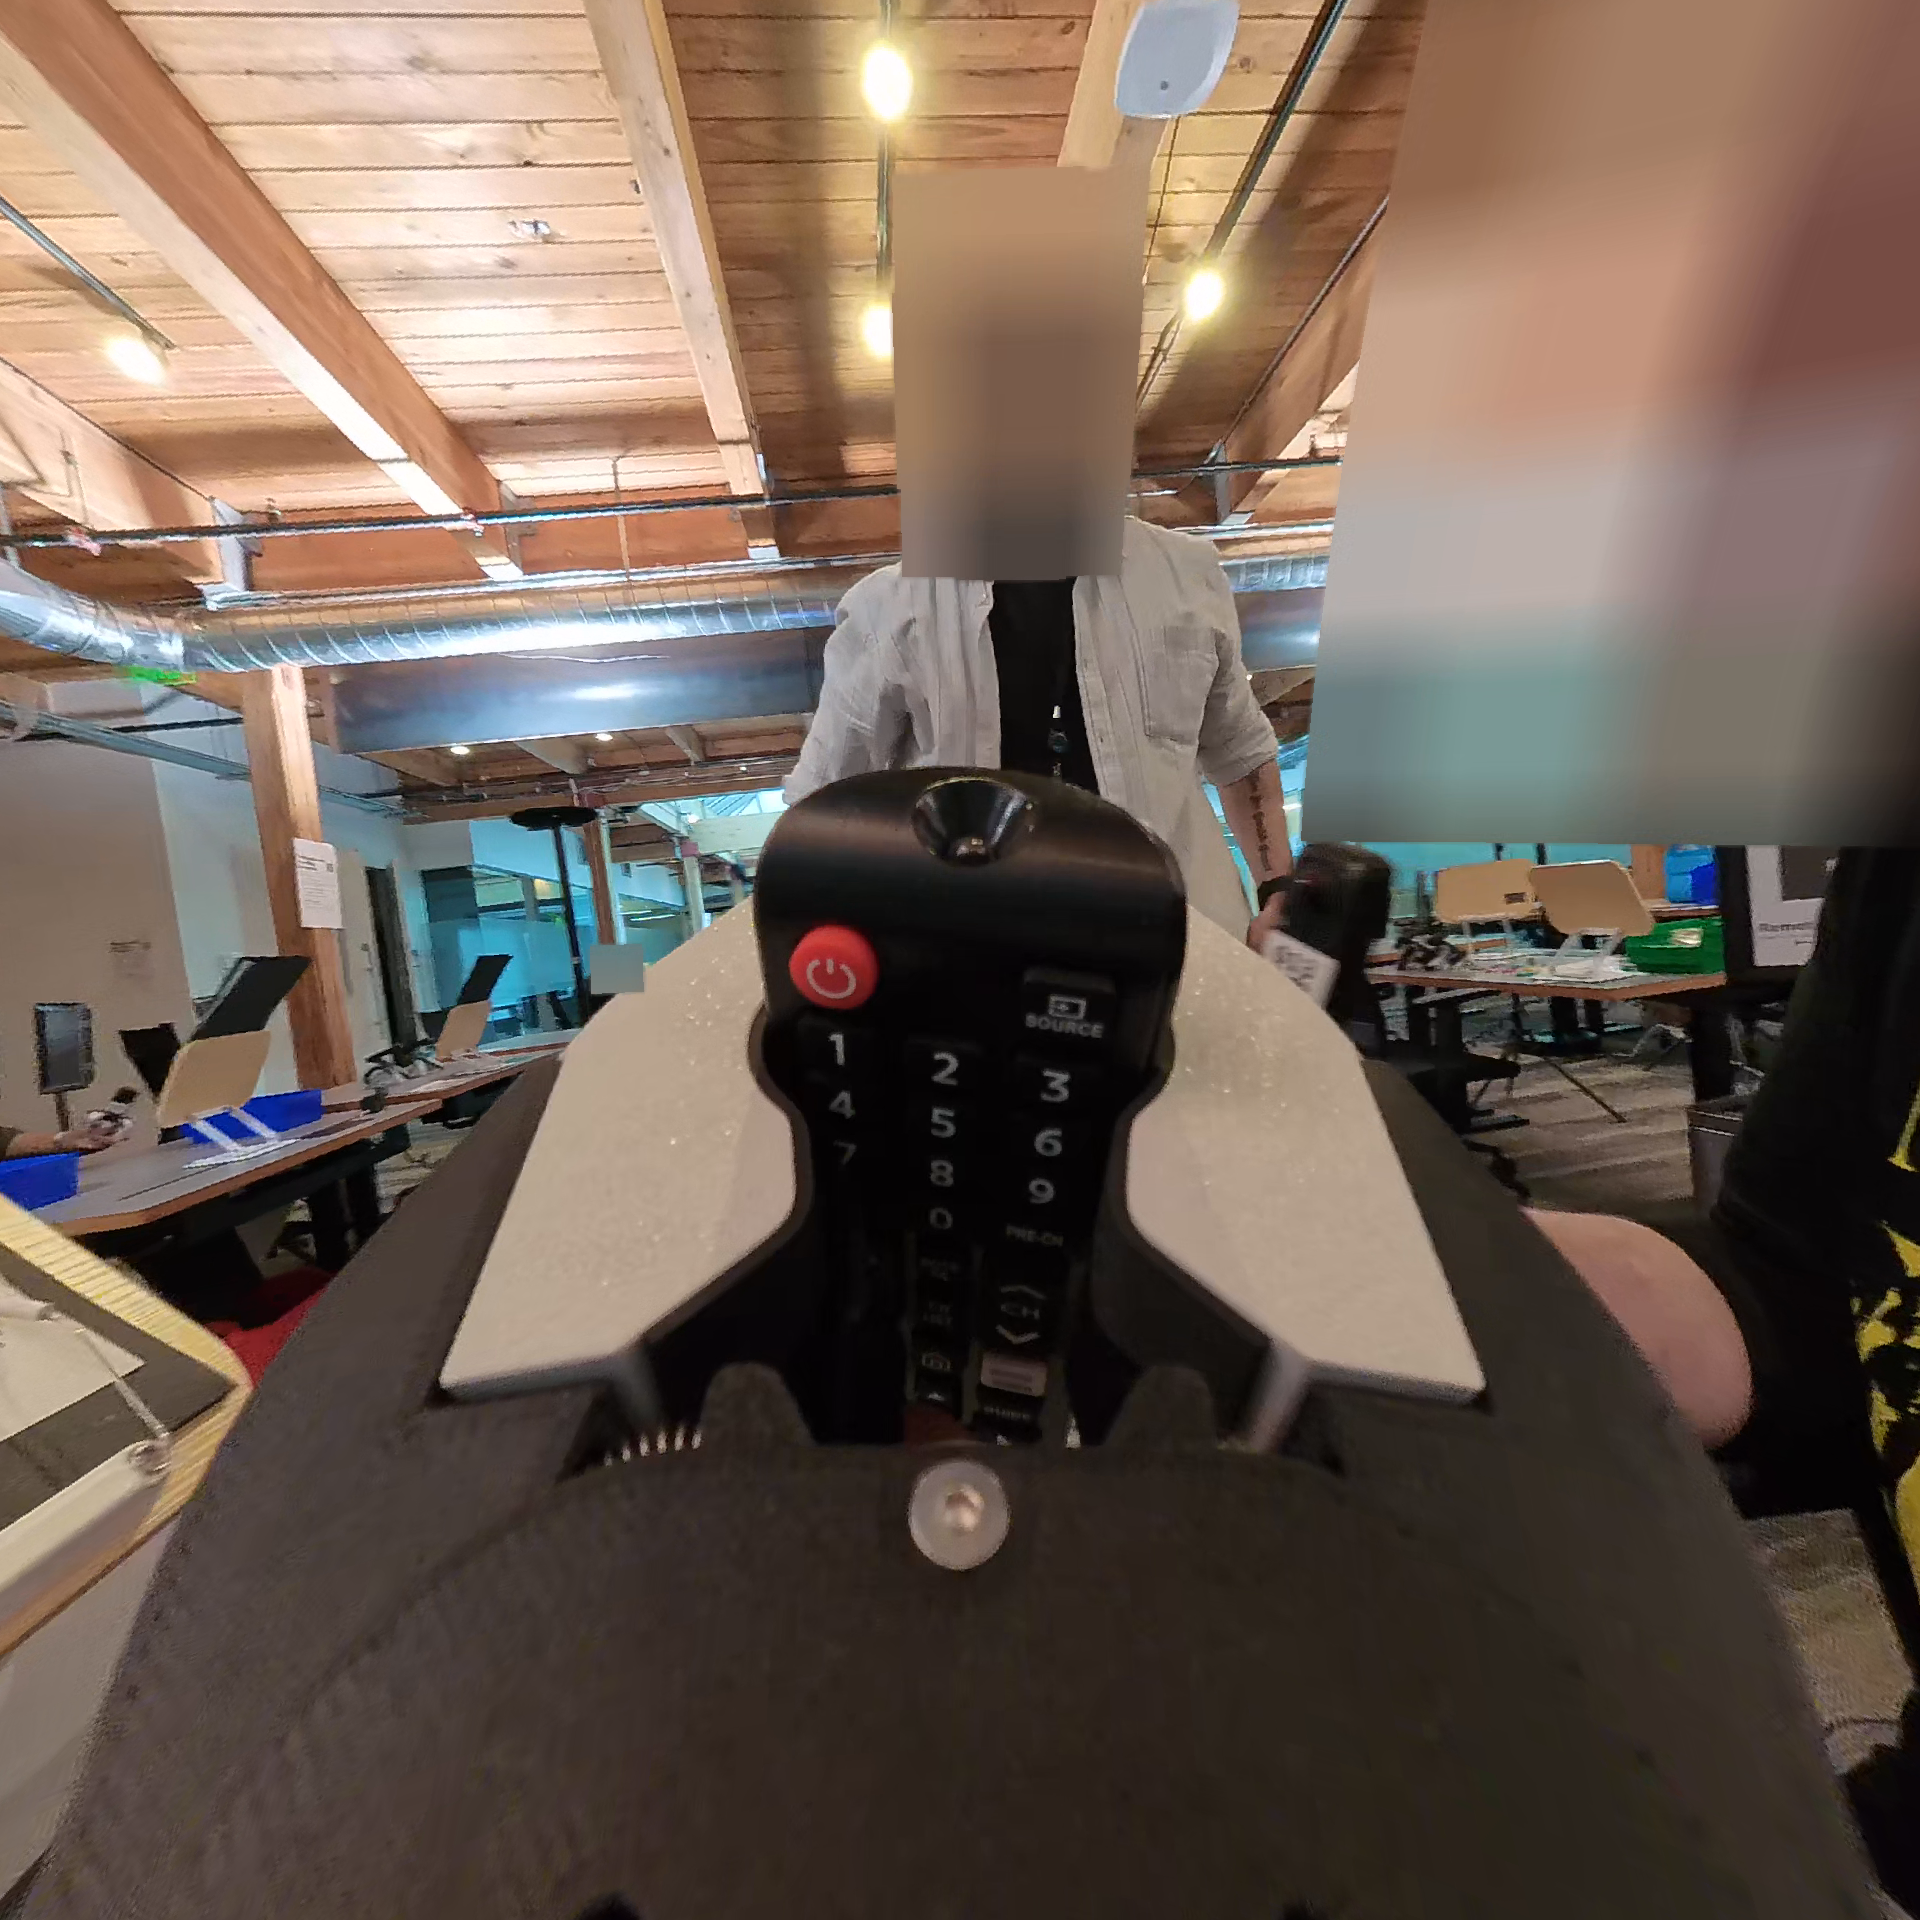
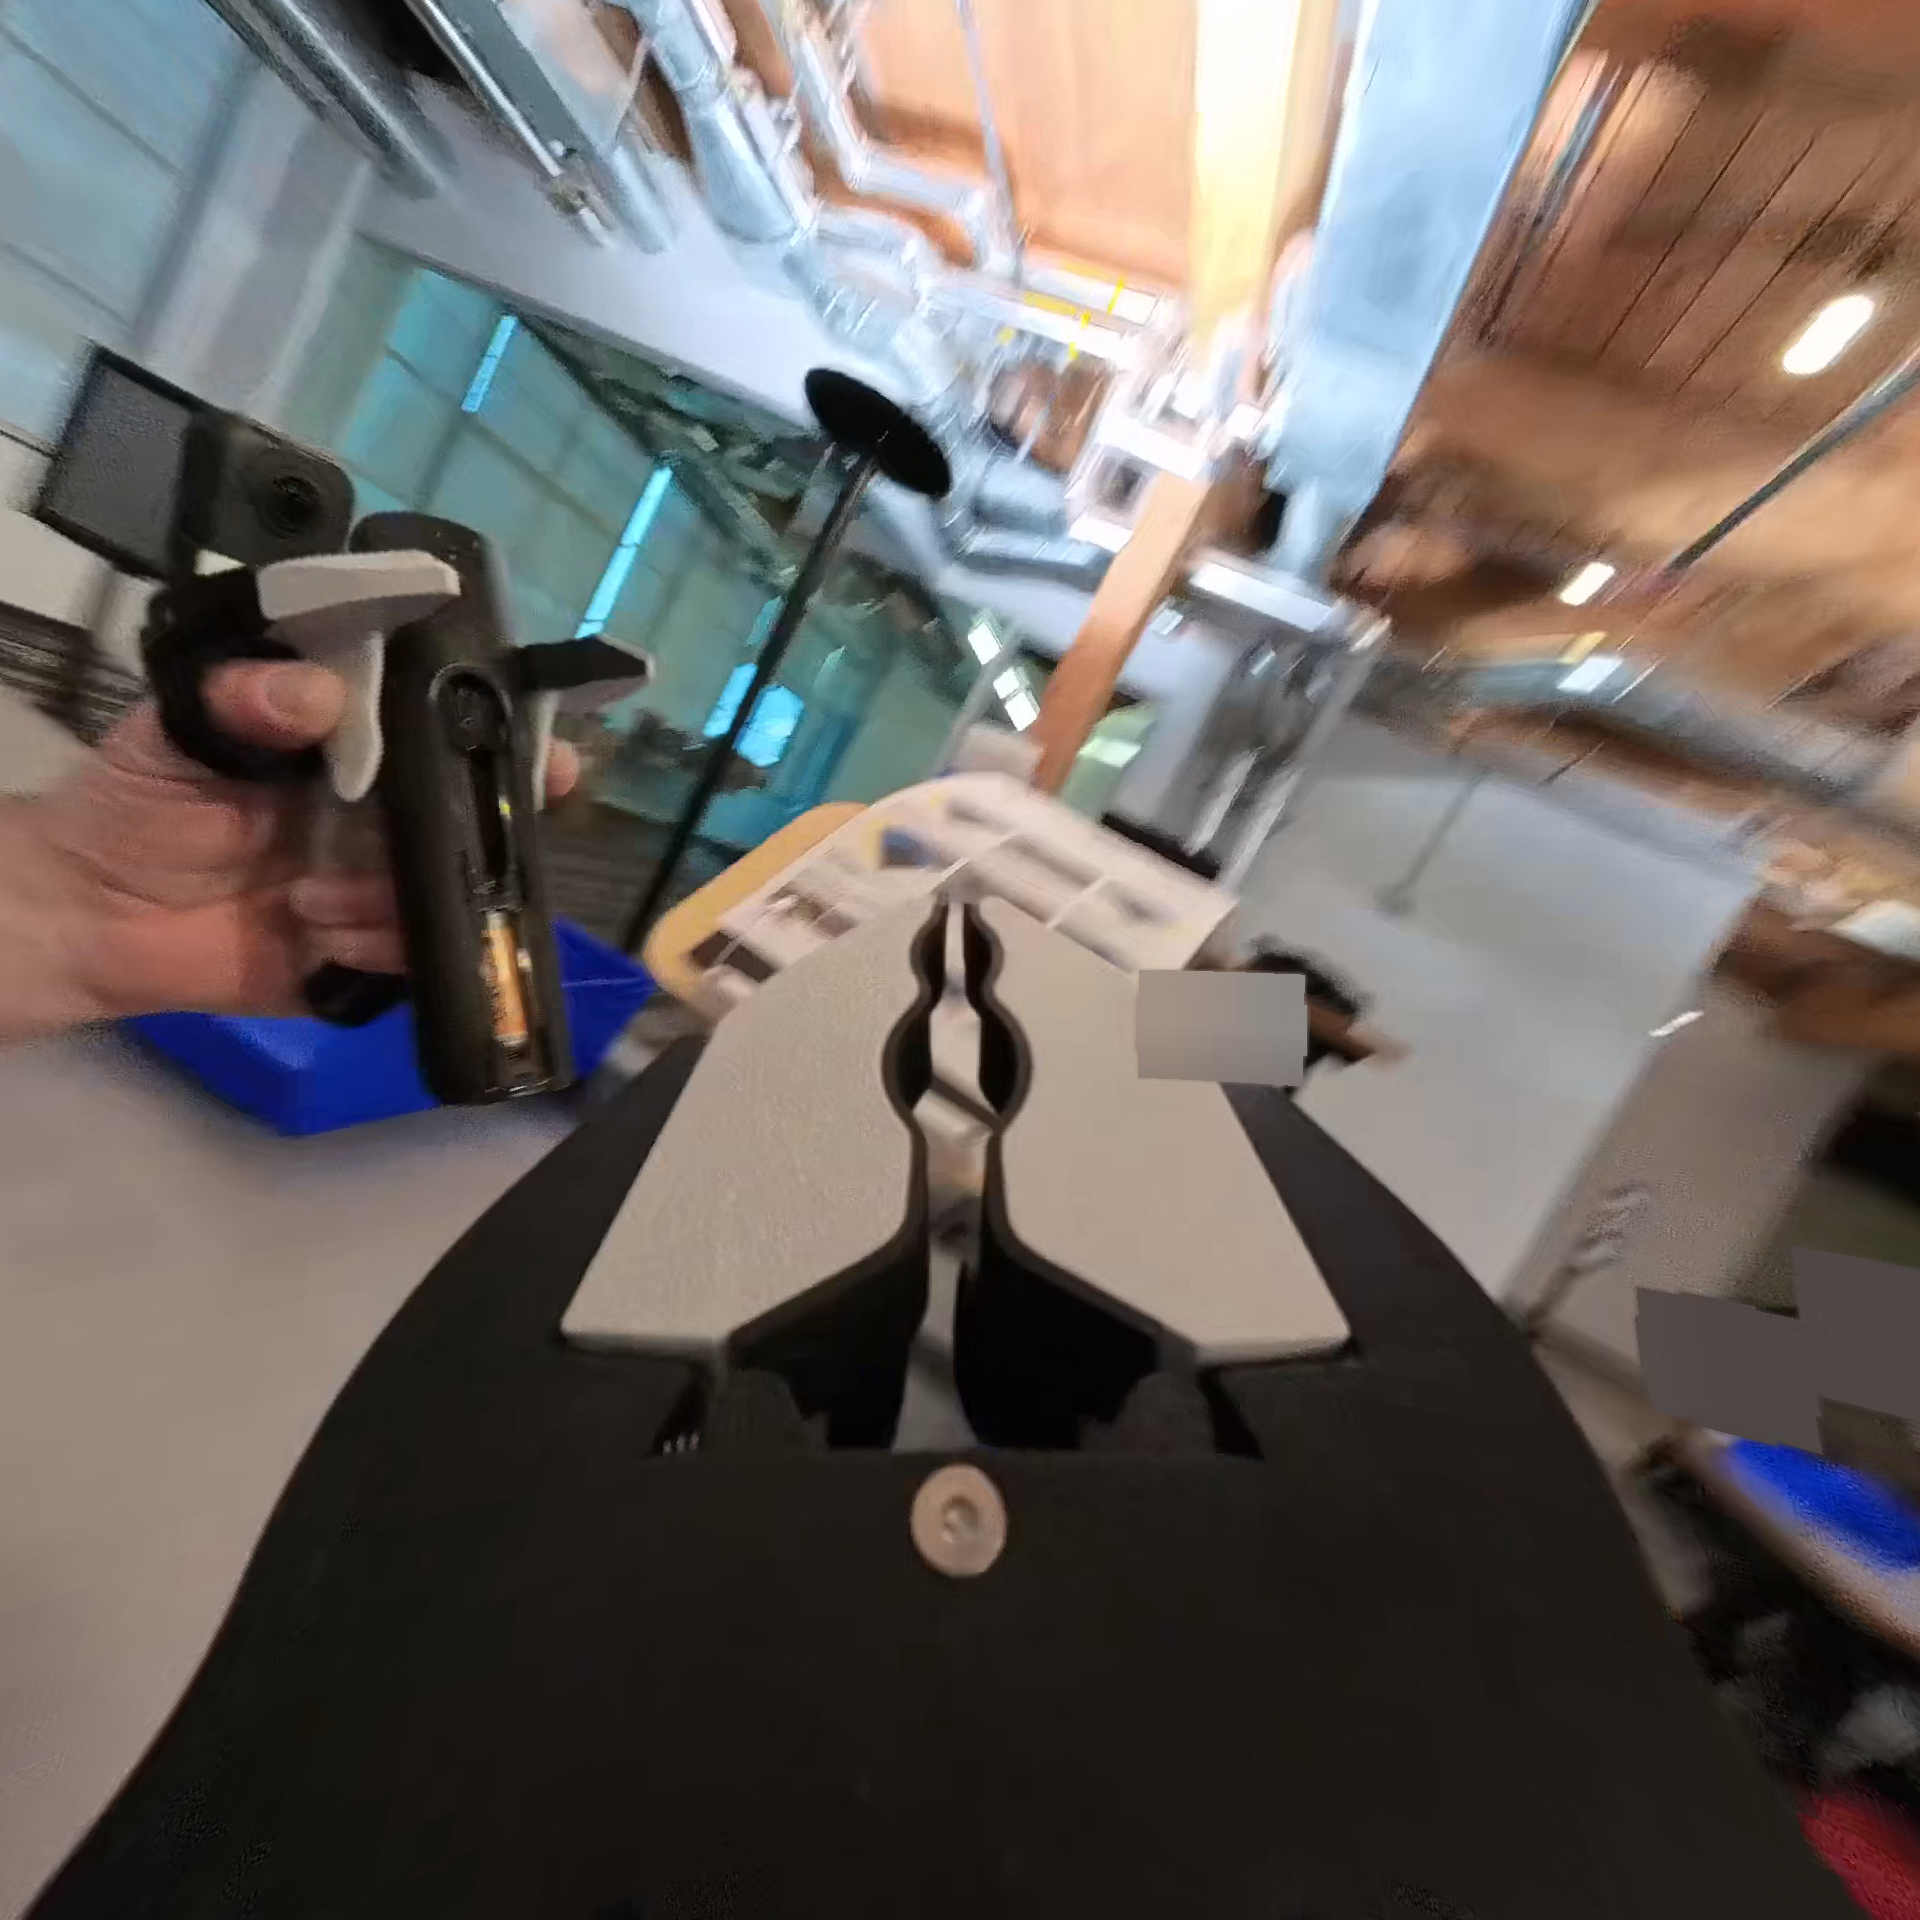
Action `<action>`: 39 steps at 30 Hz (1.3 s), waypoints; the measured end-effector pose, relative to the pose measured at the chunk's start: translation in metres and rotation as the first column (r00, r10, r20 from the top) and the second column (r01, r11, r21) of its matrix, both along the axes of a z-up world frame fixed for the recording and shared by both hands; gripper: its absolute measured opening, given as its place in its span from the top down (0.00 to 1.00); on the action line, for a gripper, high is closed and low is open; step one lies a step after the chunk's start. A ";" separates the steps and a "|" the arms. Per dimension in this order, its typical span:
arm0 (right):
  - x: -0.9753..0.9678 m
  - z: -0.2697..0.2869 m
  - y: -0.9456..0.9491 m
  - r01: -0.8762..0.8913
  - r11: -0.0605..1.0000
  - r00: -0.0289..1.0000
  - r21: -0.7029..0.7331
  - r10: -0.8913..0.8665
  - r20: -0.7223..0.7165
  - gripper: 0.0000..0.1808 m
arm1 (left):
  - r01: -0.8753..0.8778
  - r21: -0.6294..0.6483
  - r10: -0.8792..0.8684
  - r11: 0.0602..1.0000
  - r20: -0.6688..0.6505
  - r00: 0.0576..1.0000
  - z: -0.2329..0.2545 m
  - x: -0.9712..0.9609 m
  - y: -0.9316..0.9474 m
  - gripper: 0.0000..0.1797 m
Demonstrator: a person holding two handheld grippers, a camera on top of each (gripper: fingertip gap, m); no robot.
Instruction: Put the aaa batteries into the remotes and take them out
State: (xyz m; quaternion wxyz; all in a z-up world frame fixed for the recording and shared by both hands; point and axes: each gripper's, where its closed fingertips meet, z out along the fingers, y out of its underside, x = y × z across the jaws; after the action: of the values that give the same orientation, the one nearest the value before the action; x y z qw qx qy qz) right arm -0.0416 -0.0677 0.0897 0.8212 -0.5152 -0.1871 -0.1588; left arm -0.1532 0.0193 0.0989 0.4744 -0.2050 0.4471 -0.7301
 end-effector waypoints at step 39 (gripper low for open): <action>-0.087 -0.113 0.057 -0.964 0.252 0.065 0.084 0.529 -0.846 0.87 | 0.227 0.104 -0.225 0.968 -0.029 0.974 -0.005 -0.005 -0.052 0.65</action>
State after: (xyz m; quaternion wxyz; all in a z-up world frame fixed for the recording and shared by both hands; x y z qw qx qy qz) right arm -0.1286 -0.0103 -0.0235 0.5831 -0.5310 -0.1192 0.6032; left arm -0.1581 -0.0322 0.0940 0.3944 -0.1334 0.5101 -0.7526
